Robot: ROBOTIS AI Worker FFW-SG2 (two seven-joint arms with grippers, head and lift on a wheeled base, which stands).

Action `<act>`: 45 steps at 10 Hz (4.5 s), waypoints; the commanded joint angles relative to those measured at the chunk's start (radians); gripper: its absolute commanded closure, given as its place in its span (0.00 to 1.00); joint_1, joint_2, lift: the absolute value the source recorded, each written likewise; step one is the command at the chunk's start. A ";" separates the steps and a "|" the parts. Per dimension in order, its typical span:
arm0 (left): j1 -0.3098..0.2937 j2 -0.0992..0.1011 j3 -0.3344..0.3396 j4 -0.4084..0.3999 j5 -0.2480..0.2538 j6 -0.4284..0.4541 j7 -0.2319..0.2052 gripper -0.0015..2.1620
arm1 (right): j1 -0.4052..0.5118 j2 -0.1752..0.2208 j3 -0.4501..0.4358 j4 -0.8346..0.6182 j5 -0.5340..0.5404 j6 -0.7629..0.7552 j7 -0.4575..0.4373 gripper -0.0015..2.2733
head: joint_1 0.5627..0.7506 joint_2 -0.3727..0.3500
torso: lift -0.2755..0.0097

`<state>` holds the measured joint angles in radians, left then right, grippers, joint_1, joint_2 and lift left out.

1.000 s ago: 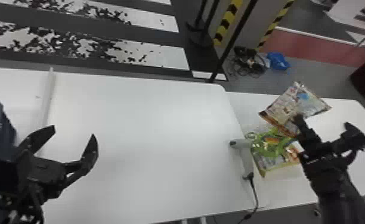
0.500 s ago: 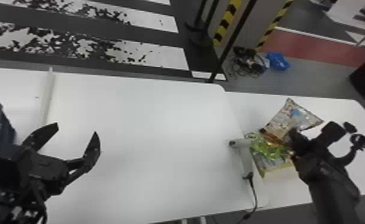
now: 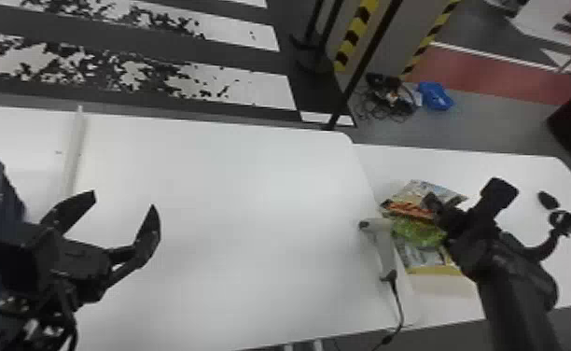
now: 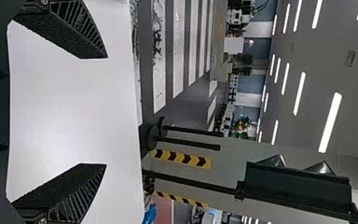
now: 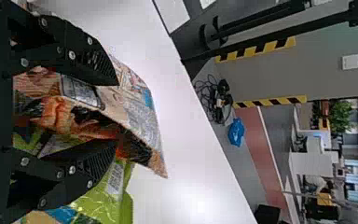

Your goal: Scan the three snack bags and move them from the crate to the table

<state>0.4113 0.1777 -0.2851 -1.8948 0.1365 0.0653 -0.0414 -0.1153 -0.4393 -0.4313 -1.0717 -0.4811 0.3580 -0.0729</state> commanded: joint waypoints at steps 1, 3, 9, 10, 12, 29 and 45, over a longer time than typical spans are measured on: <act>-0.003 -0.001 -0.006 -0.004 0.000 0.005 0.002 0.02 | 0.062 0.011 -0.006 -0.122 -0.010 0.068 -0.008 0.03 | 0.70 0.03 | 0.75; -0.003 -0.001 -0.008 -0.009 0.000 0.008 0.008 0.02 | 0.221 0.045 -0.040 -0.412 -0.085 0.175 -0.007 0.03 | 0.70 0.03 | 0.75; 0.060 -0.012 0.024 -0.083 -0.034 0.017 0.023 0.02 | 0.606 0.271 0.218 -1.133 0.041 0.227 0.053 0.03 | 0.70 0.03 | 0.75; 0.103 -0.012 0.035 -0.125 -0.049 0.023 0.026 0.02 | 0.641 0.294 0.302 -1.150 0.075 0.160 0.051 0.03 | 0.70 0.06 | 0.75; 0.244 -0.004 0.087 -0.251 -0.046 0.038 0.018 0.02 | 0.747 0.300 0.425 -1.176 0.162 -0.006 0.038 0.03 | 0.70 0.24 | 0.75; 0.546 -0.012 0.158 -0.382 -0.052 -0.097 0.054 0.02 | 1.114 0.156 0.270 -1.206 0.044 -0.389 0.010 0.04 | 0.70 0.14 | 0.75; 0.547 -0.017 0.185 -0.379 -0.018 -0.094 0.051 0.02 | 1.119 0.145 0.266 -1.206 0.042 -0.402 0.019 0.04 | 0.70 0.16 | 0.75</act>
<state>0.9587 0.1611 -0.1005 -2.2735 0.1182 -0.0257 0.0091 1.0021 -0.2947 -0.1657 -2.2780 -0.4372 -0.0433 -0.0542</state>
